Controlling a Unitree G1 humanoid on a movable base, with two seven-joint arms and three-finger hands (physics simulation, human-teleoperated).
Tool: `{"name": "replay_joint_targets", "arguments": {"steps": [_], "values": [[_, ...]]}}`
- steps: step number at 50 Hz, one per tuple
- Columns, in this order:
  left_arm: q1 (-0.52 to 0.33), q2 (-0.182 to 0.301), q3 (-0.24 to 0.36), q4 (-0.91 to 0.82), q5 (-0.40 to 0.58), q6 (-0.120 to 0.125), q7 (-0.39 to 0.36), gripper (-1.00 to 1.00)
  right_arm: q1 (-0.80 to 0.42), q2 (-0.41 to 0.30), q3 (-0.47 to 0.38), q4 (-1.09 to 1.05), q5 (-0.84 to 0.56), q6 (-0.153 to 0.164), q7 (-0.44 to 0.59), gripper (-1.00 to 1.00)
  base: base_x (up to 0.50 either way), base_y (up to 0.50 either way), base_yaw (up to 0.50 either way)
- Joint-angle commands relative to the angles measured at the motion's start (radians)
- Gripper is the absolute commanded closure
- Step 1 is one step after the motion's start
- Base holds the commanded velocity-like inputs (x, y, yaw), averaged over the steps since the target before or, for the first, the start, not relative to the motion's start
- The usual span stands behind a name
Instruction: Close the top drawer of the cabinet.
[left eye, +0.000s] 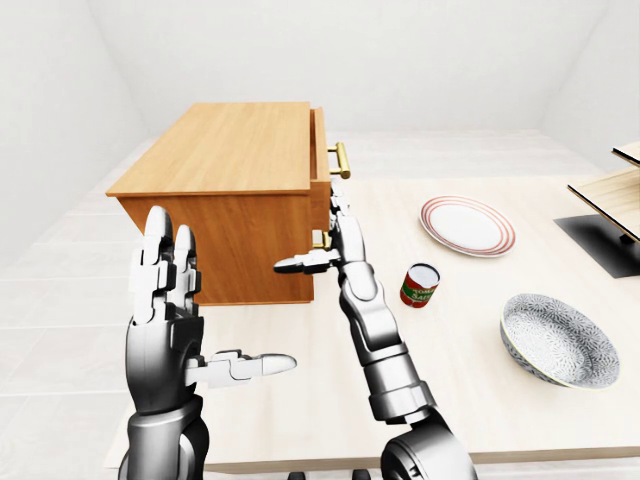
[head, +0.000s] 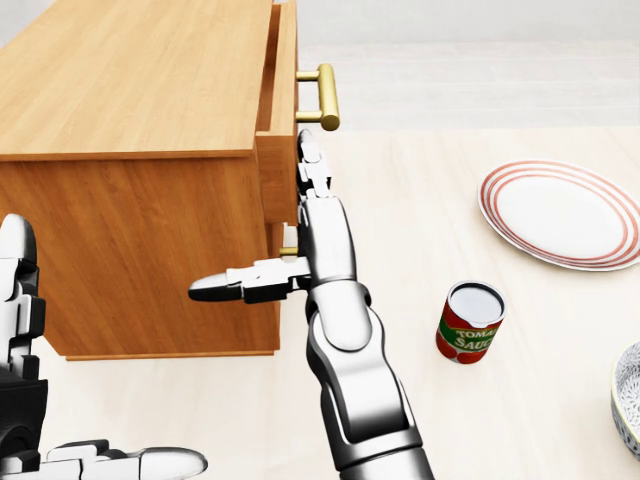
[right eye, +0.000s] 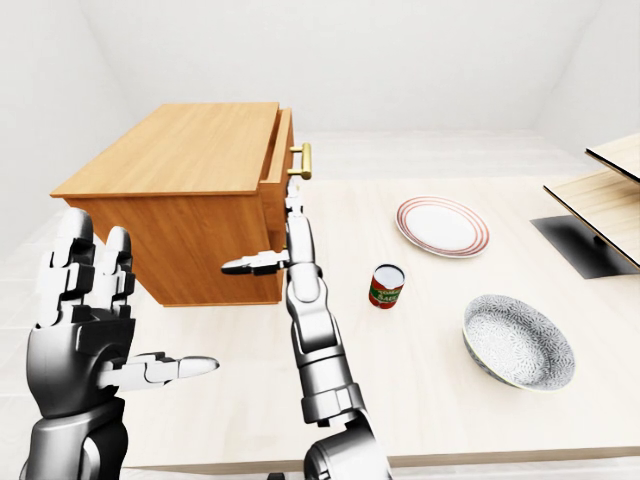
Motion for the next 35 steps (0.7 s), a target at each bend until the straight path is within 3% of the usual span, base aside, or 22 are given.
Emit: {"name": "replay_joint_targets", "arguments": {"steps": [1, 35], "values": [[-0.002, 0.000, -0.001, 0.000, -0.002, 0.002, -0.001, -1.00, -0.011, 0.000, 0.305, 0.032, -0.011, 0.000, 0.063, -1.00, 0.00, 0.00, 0.01], [0.001, 0.000, -0.003, -0.002, -0.005, 0.000, -0.004, -1.00, -0.010, 0.000, 0.333, 0.045, -0.050, 0.000, 0.068, -1.00, 0.00, 0.00, 0.00]]}}
